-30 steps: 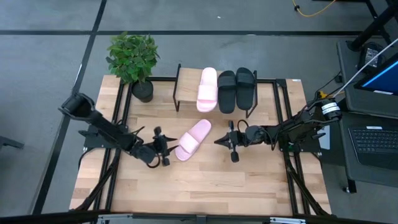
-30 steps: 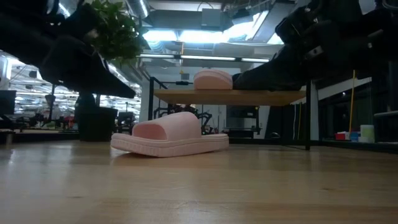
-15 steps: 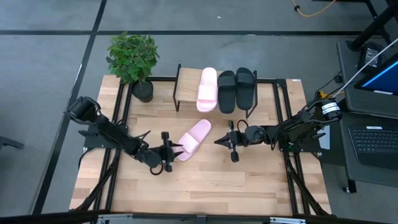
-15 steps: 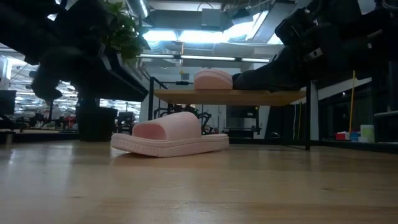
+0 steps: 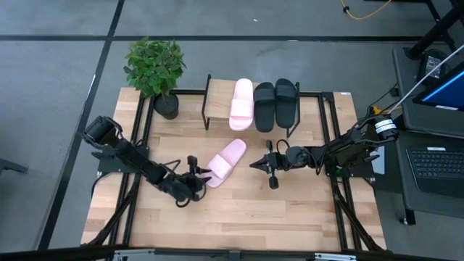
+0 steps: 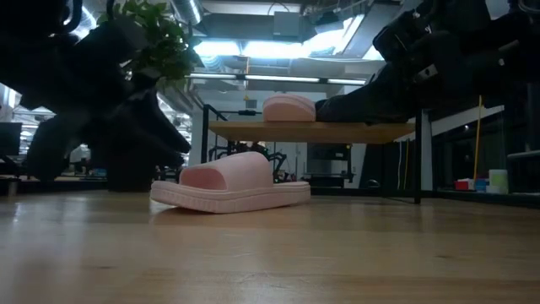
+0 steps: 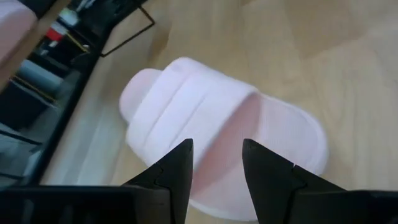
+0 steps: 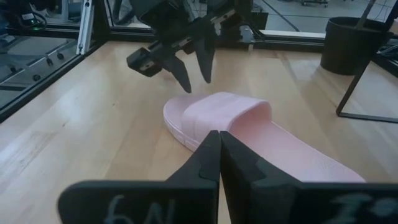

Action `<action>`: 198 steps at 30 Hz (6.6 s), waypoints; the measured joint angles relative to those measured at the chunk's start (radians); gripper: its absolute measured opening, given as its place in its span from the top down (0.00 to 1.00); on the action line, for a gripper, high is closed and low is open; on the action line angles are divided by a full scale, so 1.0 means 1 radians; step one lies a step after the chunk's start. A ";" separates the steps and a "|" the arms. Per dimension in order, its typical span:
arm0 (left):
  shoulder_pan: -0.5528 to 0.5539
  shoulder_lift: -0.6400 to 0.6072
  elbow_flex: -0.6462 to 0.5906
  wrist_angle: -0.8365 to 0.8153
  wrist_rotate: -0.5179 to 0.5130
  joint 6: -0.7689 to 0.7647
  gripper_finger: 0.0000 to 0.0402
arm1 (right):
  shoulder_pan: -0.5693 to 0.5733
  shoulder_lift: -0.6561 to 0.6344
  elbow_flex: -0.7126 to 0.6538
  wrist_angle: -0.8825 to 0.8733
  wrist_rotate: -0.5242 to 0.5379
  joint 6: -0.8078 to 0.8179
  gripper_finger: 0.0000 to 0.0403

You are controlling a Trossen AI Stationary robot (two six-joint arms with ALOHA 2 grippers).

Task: Pick and place slides into the shelf
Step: Put the pink slide on the shelf

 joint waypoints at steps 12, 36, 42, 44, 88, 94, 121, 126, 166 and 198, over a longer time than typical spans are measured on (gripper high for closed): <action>0.036 0.000 0.000 -0.022 -0.001 0.082 0.67 | -0.012 0.000 0.000 0.001 0.012 0.020 0.98; 0.129 0.063 0.000 0.045 0.010 0.230 0.67 | -0.012 0.000 0.000 0.001 0.011 0.020 0.98; 0.134 0.063 0.000 0.049 0.009 0.235 0.67 | -0.012 0.000 0.000 0.001 0.011 0.021 0.98; 0.133 0.063 0.000 0.053 0.010 0.235 0.67 | -0.012 0.000 0.000 0.001 0.011 0.021 0.98; 0.164 0.063 0.000 0.093 0.026 0.130 0.99 | -0.013 0.000 0.000 0.001 0.011 0.020 0.98; 0.126 0.058 0.000 0.103 -0.093 0.127 0.99 | -0.013 0.000 0.000 0.001 0.011 0.020 0.98; -0.085 -0.313 0.000 0.333 -0.563 0.571 1.00 | -0.013 -0.001 0.000 -0.141 0.010 0.078 0.98; -0.016 -0.316 0.061 0.396 -0.590 0.793 1.00 | -0.013 -0.001 0.000 -0.140 0.010 0.077 0.98; 0.456 -0.246 0.331 0.313 -0.561 0.976 1.00 | -0.013 0.000 0.000 -0.117 0.051 0.048 0.98; 0.554 -0.065 0.444 -0.072 -0.517 0.842 1.00 | -0.013 0.000 0.000 -0.120 0.053 0.051 0.98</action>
